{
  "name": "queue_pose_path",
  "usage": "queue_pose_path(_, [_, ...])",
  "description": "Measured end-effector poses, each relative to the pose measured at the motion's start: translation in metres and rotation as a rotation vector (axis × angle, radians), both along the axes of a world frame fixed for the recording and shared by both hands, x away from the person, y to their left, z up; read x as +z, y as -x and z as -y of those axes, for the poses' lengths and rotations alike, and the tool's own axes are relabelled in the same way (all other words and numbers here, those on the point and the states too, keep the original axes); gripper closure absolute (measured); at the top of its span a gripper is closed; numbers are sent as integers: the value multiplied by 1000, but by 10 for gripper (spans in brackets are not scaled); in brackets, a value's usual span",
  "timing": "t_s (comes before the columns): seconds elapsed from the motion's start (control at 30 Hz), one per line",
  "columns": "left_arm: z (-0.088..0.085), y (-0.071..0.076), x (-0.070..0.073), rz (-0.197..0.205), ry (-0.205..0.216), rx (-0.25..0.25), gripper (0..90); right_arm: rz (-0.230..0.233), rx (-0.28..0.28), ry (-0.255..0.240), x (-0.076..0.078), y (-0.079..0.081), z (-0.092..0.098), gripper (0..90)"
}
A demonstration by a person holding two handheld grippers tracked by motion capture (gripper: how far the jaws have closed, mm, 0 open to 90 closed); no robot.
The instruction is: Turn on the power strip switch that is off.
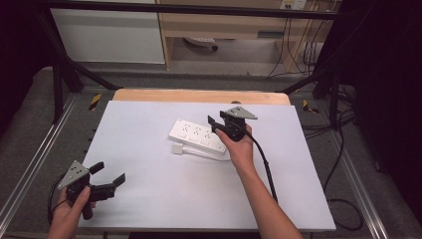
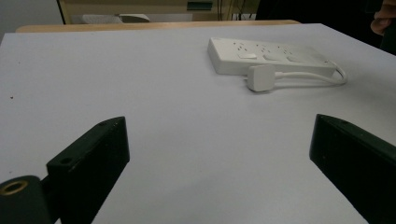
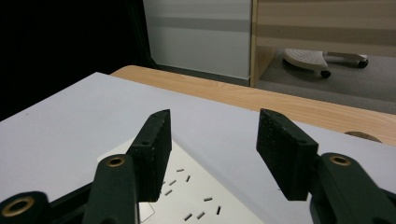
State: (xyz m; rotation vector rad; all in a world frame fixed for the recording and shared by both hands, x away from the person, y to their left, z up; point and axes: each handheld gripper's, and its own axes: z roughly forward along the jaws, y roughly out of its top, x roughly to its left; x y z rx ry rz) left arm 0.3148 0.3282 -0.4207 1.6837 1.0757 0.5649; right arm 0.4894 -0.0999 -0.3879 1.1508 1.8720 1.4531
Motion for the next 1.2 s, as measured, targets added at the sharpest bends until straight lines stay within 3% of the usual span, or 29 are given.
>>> queue_pose_path(0.43, [0,0,0,3,1,-1,50,3,15,7,-9,-3,-11,572])
queue_pose_path(1.2, [-1,0,0,4,2,-1,50,7,25,18,-19,-6,-24,673])
